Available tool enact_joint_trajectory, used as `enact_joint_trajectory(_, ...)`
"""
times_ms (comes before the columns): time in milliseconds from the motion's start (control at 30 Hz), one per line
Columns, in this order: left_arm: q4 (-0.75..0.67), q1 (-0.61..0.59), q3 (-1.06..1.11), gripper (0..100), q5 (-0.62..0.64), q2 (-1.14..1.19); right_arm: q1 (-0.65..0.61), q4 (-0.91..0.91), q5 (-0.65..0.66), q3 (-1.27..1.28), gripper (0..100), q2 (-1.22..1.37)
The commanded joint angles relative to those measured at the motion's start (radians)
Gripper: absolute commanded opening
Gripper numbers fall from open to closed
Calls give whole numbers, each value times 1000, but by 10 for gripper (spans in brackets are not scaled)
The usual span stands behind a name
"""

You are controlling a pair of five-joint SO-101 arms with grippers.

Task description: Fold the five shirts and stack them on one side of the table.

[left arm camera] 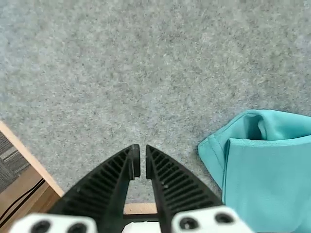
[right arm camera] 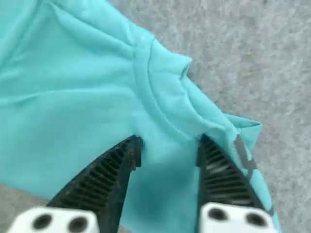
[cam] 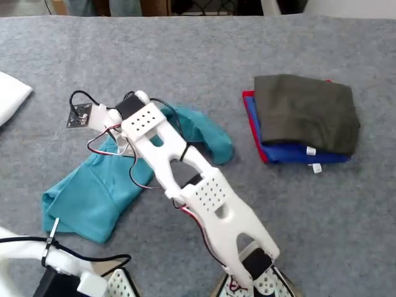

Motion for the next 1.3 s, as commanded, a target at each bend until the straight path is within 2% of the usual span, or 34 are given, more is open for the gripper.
enact_joint_trajectory(0, -9, -8, -2, 52, 0, -26, 34, 46, -11, -171, 8, 38)
enact_joint_trajectory(67, -9, -8, -1, 52, 0, -26, 60, 77, -11, -255, 31, 59)
enact_joint_trajectory(200, -9, -21, -1, 52, 6, -26, 127, 110, -11, -394, 14, 77)
enact_joint_trajectory(333, -38, -56, 12, 54, 100, -25, 210, 196, -15, -484, 13, 56)
enact_joint_trajectory(500, -104, -48, 94, 54, 98, -25, 319, 198, -153, -506, 13, -50)
enact_joint_trajectory(667, -112, -51, 134, 54, 98, -25, 258, 198, -94, -398, 23, -116)
enact_joint_trajectory(767, -114, -54, 137, 54, 98, -25, 186, 196, -86, -371, 123, -117)
enact_joint_trajectory(867, -114, -58, 131, 54, 98, -26, 117, 193, -78, -354, 271, -111)
enact_joint_trajectory(967, -114, -58, 131, 54, 98, -28, 48, 192, 9, -278, 349, -76)
enact_joint_trajectory(1133, -114, -58, 130, 54, 98, -29, 17, 120, 48, -189, 297, 47)
enact_joint_trajectory(1200, -115, -58, 130, 54, 97, -29, 34, 112, 46, -209, 202, 68)
enact_joint_trajectory(1267, -115, -58, 130, 54, 97, -29, 54, 114, 41, -252, 54, 68)
